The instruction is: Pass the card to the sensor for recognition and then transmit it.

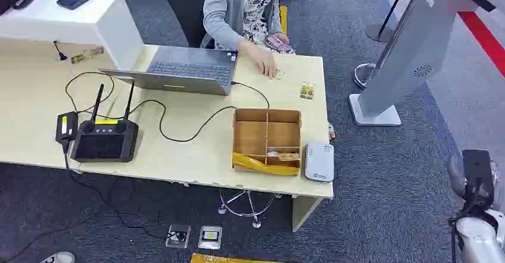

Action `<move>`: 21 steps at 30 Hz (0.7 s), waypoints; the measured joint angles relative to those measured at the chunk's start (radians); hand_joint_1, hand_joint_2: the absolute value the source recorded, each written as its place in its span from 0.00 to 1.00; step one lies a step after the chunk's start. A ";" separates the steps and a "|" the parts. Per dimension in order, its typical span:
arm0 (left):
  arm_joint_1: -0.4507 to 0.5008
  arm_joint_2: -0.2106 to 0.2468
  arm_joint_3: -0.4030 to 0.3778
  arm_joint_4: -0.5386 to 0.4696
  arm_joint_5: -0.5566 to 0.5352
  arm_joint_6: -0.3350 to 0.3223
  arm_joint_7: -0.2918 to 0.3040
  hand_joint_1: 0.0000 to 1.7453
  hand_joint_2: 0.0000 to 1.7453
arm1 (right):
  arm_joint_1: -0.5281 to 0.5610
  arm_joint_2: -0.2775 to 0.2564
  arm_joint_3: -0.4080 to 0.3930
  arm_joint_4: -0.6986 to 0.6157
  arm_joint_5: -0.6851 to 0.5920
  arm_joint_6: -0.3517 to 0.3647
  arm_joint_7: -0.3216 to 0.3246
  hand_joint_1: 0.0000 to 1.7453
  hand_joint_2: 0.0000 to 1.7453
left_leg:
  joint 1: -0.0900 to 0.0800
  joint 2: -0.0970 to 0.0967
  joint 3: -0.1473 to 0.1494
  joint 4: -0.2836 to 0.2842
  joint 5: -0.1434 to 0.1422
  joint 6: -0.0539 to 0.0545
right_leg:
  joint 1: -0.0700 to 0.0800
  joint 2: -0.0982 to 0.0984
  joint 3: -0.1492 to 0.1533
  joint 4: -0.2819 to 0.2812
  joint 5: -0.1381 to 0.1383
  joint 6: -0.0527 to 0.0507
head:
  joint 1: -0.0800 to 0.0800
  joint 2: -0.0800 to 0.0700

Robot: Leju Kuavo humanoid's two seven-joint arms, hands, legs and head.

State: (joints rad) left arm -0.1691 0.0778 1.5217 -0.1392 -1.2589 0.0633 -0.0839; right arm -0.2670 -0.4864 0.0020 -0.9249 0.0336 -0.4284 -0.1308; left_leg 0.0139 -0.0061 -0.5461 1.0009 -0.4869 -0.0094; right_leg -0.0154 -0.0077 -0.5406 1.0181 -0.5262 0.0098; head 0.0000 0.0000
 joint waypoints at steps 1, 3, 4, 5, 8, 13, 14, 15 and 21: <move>0.000 0.000 0.000 0.000 -0.005 -0.002 -0.001 0.00 0.00 | 0.008 -0.003 0.013 -0.046 0.020 -0.006 0.015 0.00 1.00 | 0.000 0.000 0.000 0.000 0.000 0.000 | 0.000 0.000 0.000 0.000 0.000 0.000 | 0.001 0.000; 0.000 0.004 0.000 0.000 -0.014 -0.012 -0.004 0.00 0.00 | 0.015 -0.005 0.045 -0.132 0.065 -0.009 0.053 0.00 1.00 | 0.000 0.000 0.000 0.000 0.001 0.000 | 0.000 0.000 0.000 0.000 0.000 0.000 | 0.000 0.000; 0.000 0.006 0.000 0.000 -0.020 -0.019 -0.010 0.00 0.00 | 0.018 -0.005 0.061 -0.171 0.093 -0.010 0.068 0.00 1.00 | 0.000 0.000 0.000 0.000 0.001 0.000 | 0.000 0.000 0.000 0.000 0.000 0.000 | 0.001 0.000; 0.000 0.007 0.000 0.000 -0.026 -0.026 -0.014 0.00 0.00 | 0.018 -0.005 0.082 -0.208 0.131 -0.010 0.082 0.00 1.00 | 0.000 0.000 0.000 0.000 0.001 0.000 | 0.000 0.000 0.000 0.000 0.000 0.000 | 0.000 0.000; 0.000 0.011 0.000 0.000 -0.039 -0.042 -0.023 0.00 0.00 | 0.011 -0.005 0.154 -0.302 0.256 -0.013 0.129 0.00 1.00 | 0.000 0.000 0.000 0.000 0.001 0.000 | 0.000 0.000 0.000 0.000 0.000 0.000 | 0.001 0.000; 0.000 0.016 -0.002 0.000 -0.054 -0.064 -0.040 0.00 0.00 | -0.030 -0.004 0.275 -0.382 0.432 -0.014 0.182 0.00 1.00 | 0.000 0.000 0.000 0.000 0.001 0.000 | 0.000 0.000 0.000 0.001 0.000 0.000 | 0.000 0.000; 0.000 0.016 -0.002 0.000 -0.057 -0.064 -0.041 0.00 0.00 | -0.043 -0.002 0.299 -0.387 0.463 -0.014 0.189 0.00 1.00 | 0.000 0.000 0.000 0.000 0.001 0.000 | 0.000 0.000 0.000 0.001 0.000 0.000 | 0.000 0.000; 0.000 0.017 -0.002 0.000 -0.059 -0.064 -0.041 0.00 0.00 | -0.057 0.000 0.320 -0.387 0.485 -0.014 0.196 0.00 1.00 | 0.000 0.000 0.000 0.000 0.001 0.000 | 0.000 0.000 0.000 0.001 0.000 0.000 | 0.000 0.000; 0.001 0.019 -0.002 0.000 -0.063 -0.063 -0.041 0.00 0.00 | -0.119 0.017 0.421 -0.385 0.585 -0.029 0.208 0.00 1.00 | 0.000 0.000 0.000 0.000 0.001 0.000 | 0.000 0.000 0.000 0.001 0.000 0.000 | 0.000 0.000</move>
State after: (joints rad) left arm -0.1686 0.0969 1.5198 -0.1392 -1.3222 0.0007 -0.1247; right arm -0.3863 -0.4692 0.4230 -1.3104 0.6191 -0.4577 0.0771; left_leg 0.0140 -0.0063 -0.5465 1.0008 -0.4857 -0.0091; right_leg -0.0152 -0.0082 -0.5407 1.0187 -0.5261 0.0098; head 0.0004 0.0000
